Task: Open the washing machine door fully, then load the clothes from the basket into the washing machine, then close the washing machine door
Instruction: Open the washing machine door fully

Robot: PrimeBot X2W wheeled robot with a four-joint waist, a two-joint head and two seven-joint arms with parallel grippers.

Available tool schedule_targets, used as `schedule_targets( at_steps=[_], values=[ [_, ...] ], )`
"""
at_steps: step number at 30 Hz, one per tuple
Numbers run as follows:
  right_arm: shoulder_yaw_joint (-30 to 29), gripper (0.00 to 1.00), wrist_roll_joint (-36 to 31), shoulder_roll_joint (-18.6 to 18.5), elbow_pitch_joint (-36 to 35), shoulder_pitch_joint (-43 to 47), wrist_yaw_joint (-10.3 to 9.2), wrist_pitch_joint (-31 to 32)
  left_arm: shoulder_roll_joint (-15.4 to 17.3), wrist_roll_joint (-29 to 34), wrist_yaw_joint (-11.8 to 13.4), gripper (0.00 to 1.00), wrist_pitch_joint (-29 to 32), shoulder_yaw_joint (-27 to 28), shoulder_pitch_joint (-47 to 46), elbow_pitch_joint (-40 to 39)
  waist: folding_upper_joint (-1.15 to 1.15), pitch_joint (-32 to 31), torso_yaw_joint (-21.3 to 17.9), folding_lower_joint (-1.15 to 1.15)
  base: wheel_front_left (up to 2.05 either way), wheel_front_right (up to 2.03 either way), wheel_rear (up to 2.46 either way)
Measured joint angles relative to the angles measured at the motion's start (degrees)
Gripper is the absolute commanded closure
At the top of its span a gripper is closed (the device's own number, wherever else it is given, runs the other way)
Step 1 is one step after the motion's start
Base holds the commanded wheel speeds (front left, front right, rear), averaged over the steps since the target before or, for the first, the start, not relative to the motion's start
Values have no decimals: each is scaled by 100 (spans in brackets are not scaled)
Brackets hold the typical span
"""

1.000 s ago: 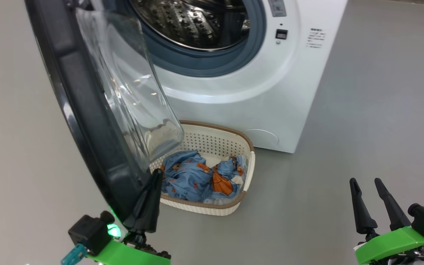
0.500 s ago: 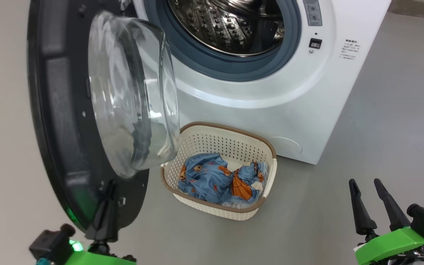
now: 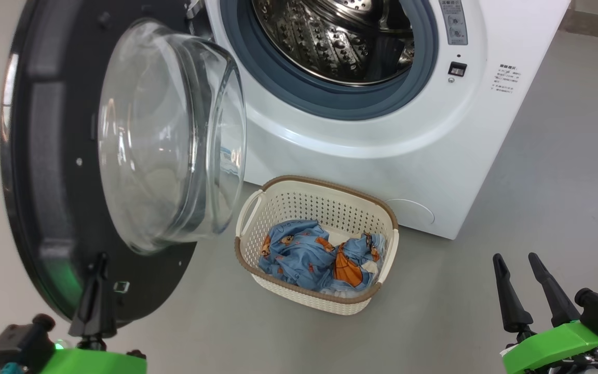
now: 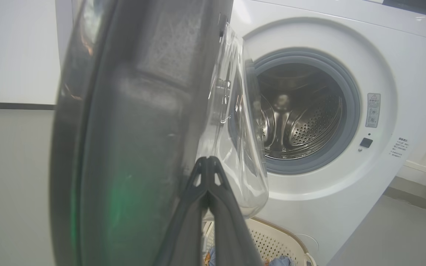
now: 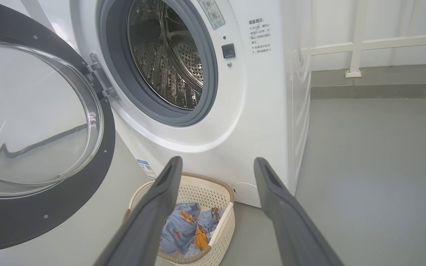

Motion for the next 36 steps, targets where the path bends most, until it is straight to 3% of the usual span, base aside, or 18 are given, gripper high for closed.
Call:
schedule_targets(
  at_steps=[11,36],
  values=[
    [-4,0,-1,-71,-47,-1,0,0,77,13,92,100,0,505,-537,357,0,209,25,0,0,0,0],
    [-8,0,-81,-285,-91,-302,0,0,223,733,70,100,-2,1771,-1636,1681,0,850,145,0,0,0,0]
  ],
)
